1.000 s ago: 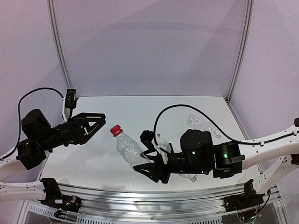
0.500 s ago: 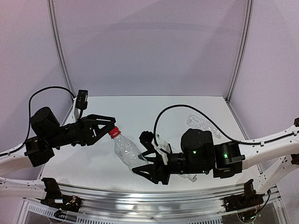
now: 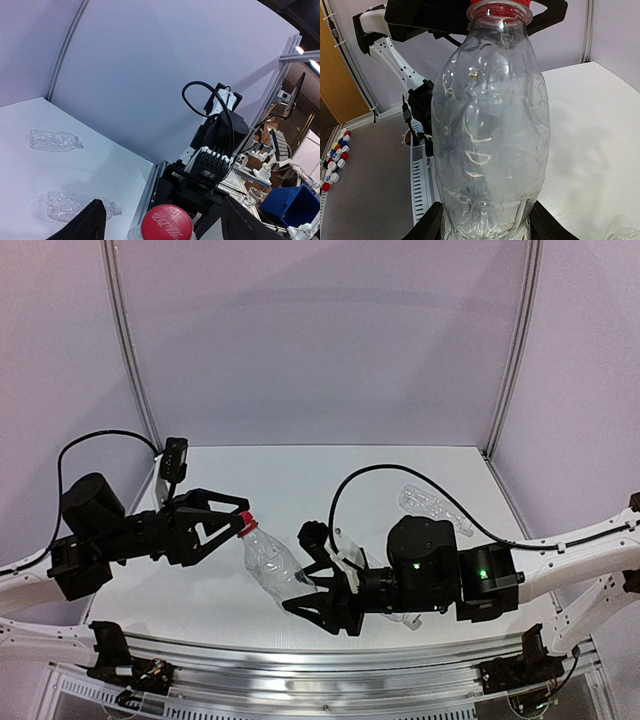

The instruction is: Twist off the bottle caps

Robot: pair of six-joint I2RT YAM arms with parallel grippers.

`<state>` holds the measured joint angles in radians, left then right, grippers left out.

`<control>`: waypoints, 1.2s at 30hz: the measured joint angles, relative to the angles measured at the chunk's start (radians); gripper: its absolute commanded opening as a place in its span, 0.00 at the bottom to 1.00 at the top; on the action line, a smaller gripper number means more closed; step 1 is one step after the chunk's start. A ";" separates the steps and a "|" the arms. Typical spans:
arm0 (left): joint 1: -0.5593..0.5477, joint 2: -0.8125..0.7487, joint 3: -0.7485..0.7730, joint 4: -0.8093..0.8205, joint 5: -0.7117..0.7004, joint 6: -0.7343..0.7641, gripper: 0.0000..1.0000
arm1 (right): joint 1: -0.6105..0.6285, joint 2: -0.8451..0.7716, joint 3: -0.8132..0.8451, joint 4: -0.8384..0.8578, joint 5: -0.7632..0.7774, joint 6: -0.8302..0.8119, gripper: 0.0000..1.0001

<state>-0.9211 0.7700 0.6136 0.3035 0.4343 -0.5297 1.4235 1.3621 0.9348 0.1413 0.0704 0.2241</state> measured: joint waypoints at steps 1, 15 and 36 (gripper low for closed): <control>-0.002 -0.002 0.001 -0.002 -0.002 0.004 0.70 | 0.000 0.000 0.000 0.000 0.000 0.000 0.00; -0.019 0.009 0.021 -0.030 -0.040 0.030 0.28 | 0.000 0.000 0.000 -0.001 0.008 0.001 0.00; 0.030 0.068 -0.071 -0.206 -0.576 -0.349 0.33 | 0.025 0.419 0.309 -0.249 0.595 -0.018 0.00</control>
<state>-0.8913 0.8379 0.5423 0.0971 -0.1413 -0.8791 1.4483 1.7813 1.2438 -0.1078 0.6659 0.2062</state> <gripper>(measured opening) 0.327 0.537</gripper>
